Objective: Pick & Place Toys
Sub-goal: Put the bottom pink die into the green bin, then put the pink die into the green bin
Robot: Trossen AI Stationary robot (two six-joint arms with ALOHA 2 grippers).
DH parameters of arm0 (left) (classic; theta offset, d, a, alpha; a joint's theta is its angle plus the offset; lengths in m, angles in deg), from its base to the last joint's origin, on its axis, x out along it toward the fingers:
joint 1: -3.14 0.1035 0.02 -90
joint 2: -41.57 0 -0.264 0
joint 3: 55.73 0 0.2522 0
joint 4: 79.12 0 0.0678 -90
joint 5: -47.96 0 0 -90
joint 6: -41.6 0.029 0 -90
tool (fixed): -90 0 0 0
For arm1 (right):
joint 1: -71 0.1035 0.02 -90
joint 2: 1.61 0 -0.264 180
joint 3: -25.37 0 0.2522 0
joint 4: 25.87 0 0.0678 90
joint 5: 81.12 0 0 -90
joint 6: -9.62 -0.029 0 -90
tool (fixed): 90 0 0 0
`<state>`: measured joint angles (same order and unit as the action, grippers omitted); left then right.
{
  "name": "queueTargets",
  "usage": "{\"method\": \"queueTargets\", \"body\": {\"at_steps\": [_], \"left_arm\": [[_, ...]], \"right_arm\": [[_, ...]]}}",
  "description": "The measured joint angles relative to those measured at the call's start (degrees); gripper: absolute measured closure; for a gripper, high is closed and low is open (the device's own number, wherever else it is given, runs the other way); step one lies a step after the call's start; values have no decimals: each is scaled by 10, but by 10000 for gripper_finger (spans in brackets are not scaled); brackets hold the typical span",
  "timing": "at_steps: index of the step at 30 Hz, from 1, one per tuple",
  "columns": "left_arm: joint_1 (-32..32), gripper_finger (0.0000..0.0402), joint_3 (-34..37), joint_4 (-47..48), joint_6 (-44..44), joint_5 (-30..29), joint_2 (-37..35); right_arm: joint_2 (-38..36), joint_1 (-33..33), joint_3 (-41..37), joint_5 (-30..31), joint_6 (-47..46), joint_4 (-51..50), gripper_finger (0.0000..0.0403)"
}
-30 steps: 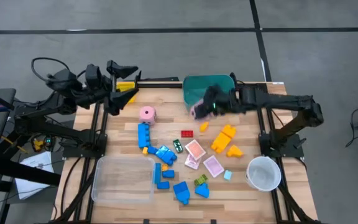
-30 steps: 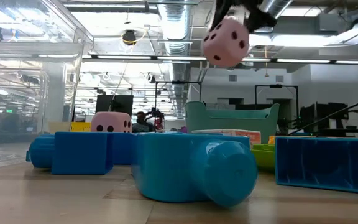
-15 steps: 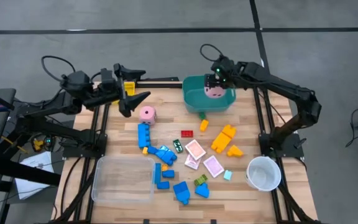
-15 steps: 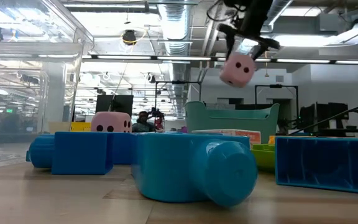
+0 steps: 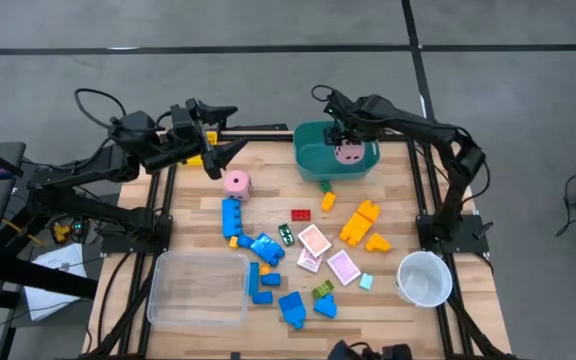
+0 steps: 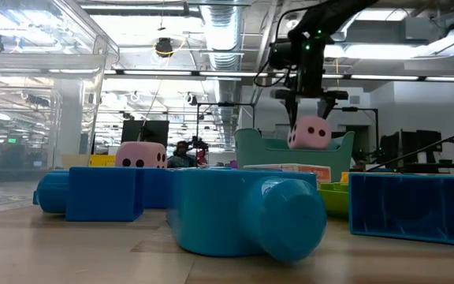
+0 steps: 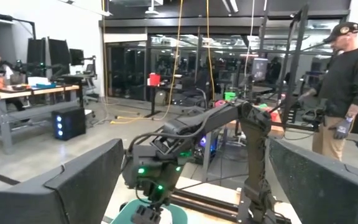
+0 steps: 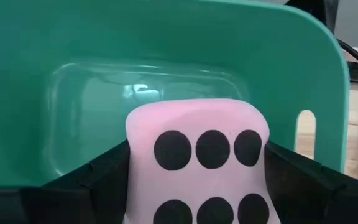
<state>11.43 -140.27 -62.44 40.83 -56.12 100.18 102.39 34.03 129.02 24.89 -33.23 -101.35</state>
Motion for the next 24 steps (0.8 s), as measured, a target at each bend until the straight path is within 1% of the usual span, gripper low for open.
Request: {"method": "queueTargets", "body": {"at_steps": [5, 7, 11, 14, 15, 24], "left_arm": [[0, 5, 0, 0, -1, 0, 0], [0, 5, 0, 0, -1, 1, 0], [0, 5, 0, 0, -1, 1, 0], [0, 5, 0, 0, -1, 1, 0], [0, 5, 0, 0, -1, 1, 0], [0, 5, 0, 1, -16, 3, 0]], "right_arm": [[2, -1, 0, 21, 0, -3, 105], [2, -3, 0, 23, 0, -14, 97], [2, -4, 0, 36, -4, -47, 57], [-2, -4, 0, 35, 1, -46, 20], [-5, -4, 0, 36, 3, -42, 14], [-17, -15, 0, 38, 9, -30, 18]]}}
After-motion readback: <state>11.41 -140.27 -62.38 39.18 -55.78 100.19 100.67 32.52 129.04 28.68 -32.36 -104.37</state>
